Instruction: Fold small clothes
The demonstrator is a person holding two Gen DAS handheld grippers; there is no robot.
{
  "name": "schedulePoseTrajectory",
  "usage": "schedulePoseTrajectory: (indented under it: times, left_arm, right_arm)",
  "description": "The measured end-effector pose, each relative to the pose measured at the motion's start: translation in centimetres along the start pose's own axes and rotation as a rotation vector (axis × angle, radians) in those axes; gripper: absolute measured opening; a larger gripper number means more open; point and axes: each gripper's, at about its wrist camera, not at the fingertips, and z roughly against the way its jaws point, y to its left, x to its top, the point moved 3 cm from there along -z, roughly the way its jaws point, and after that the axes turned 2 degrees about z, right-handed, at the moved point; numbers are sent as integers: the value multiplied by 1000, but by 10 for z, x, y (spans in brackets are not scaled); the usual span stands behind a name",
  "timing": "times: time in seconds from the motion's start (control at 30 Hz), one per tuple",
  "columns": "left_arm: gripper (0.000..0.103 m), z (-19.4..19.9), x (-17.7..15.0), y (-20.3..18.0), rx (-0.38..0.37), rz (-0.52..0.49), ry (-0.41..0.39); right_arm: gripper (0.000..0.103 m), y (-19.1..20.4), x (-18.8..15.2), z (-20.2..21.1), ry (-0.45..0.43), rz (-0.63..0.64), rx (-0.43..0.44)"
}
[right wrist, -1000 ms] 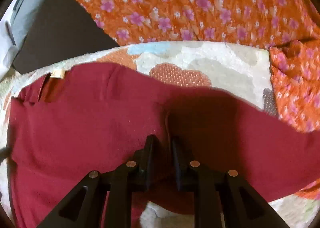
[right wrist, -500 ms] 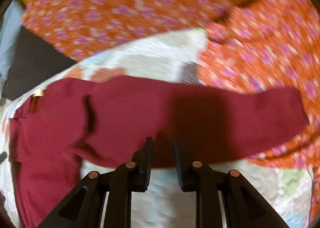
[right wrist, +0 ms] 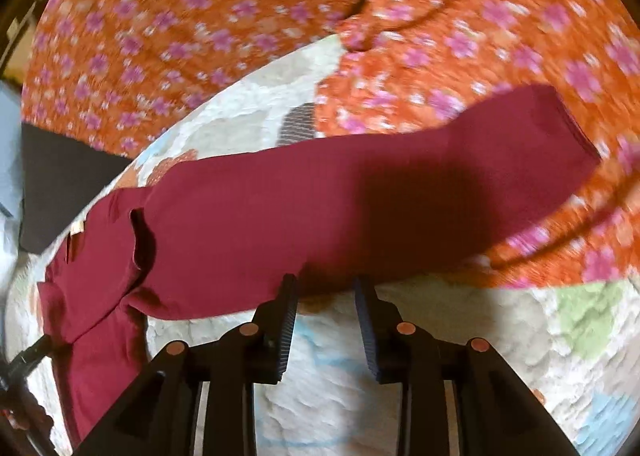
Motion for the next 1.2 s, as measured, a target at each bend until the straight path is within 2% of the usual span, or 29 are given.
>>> schedulePoseTrajectory:
  times: [0.03, 0.17, 0.33, 0.43, 0.53, 0.73, 0.93, 1.0, 1.07, 1.13, 1.17, 1.2]
  left_arm:
    - [79, 1, 0, -6, -21, -4, 2]
    - [79, 1, -4, -27, -56, -44, 21]
    - [79, -3, -13, -38, -51, -94, 42]
    - [79, -6, -13, -36, -41, -90, 47]
    - [79, -11, -12, -31, -37, -69, 57]
    - [79, -15, -14, -29, -24, -69, 61]
    - [79, -13, -13, -29, -25, -70, 56]
    - [79, -12, -13, -29, -29, -65, 54]
    - [79, -10, -12, -29, -36, -58, 50]
    - [79, -6, -10, -30, -54, -45, 44]
    - [79, -5, -9, -30, -70, -34, 42]
    - [79, -4, -7, -31, -83, -25, 41]
  right_arm:
    - [28, -7, 0, 3, -10, -20, -6]
    - [28, -46, 4, 12, -36, -142, -6]
    - [28, -98, 22, 35, -140, -260, -70]
    - [28, -124, 35, 44, -172, -298, -106]
    - [28, -142, 48, 47, -190, -298, -108]
    - [28, -151, 60, 40, -189, -279, -45]
    - [28, -137, 62, 46, -206, -234, -22]
    - [28, -137, 64, 39, -173, -226, -52]
    - [28, -138, 64, 32, -151, -238, -39]
    - [12, -133, 64, 33, -163, -218, -53]
    - [7, -127, 64, 36, -173, -200, -54]
    - [7, -114, 65, 42, -194, -170, -33]
